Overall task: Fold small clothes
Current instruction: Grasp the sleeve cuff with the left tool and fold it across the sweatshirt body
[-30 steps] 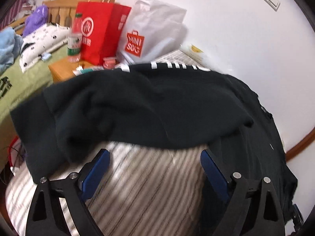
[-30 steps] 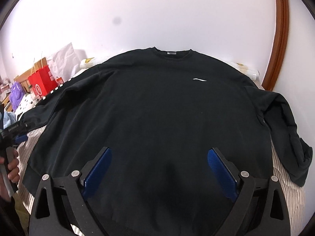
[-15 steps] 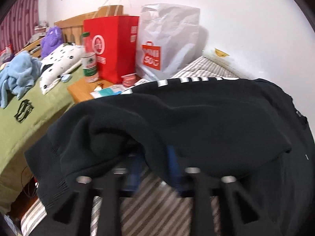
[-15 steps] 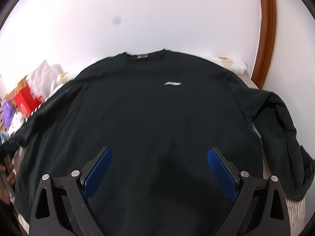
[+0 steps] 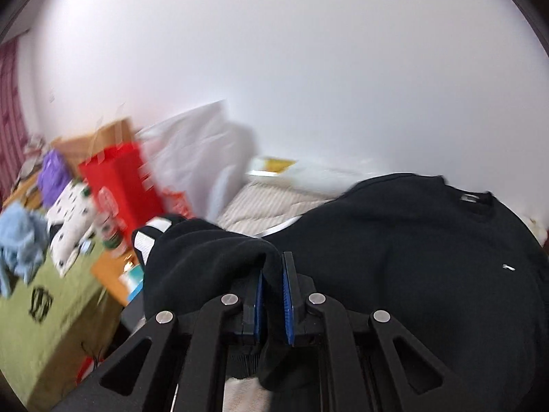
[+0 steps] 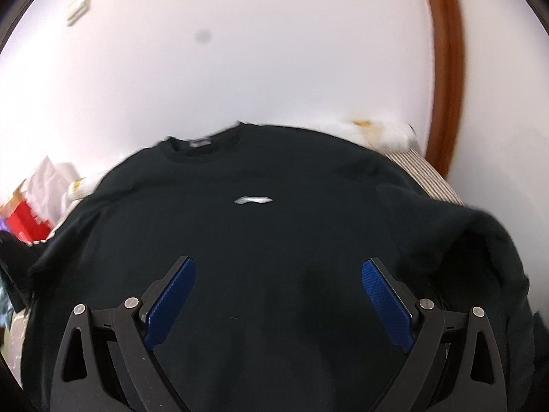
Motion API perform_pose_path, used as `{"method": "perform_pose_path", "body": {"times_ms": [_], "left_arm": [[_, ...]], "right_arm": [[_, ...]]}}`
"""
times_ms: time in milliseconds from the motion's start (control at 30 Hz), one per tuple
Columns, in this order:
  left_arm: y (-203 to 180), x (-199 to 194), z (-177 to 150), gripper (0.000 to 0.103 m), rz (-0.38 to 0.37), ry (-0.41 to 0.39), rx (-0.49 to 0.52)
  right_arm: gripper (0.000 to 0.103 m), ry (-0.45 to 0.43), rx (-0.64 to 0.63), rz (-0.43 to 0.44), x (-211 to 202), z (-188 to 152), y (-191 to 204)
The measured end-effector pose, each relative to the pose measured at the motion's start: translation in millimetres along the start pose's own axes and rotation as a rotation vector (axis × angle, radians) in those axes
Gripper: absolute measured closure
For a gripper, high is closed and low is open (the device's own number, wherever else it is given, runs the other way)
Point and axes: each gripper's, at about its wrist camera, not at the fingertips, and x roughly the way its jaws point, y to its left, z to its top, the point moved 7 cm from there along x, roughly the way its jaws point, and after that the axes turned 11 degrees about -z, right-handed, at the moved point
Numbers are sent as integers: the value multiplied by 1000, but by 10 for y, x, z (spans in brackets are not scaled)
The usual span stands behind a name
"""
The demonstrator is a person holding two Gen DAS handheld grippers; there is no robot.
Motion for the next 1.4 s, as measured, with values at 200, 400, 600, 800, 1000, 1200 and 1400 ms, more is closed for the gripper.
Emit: {"method": "perform_pose_path", "body": {"times_ms": [200,400,600,800,1000,1200,1400], "left_arm": [[-945,166,220,94,-131,-26,69],[-1938,352,3,94,-262,-4,179],[-2470,591,-524,94,-350,75,256],[-2545,791,-901,90,-401,129,230],[-2641,811,-1073,86,-406,180,277],[-2644,815,-1052,36,-434,173,259],[-2659,852,-1096,36,-392,183,277]], "right_arm": [[6,-6,34,-54,50,-15,-297],[6,51,77,-26,160,-87,-368],[6,14,43,-86,123,-83,-357],[7,18,46,-105,131,-83,-378],[9,62,16,-120,248,-155,-316],[9,55,-31,-175,310,-213,-273],[9,78,-28,-179,383,-239,-297]]}}
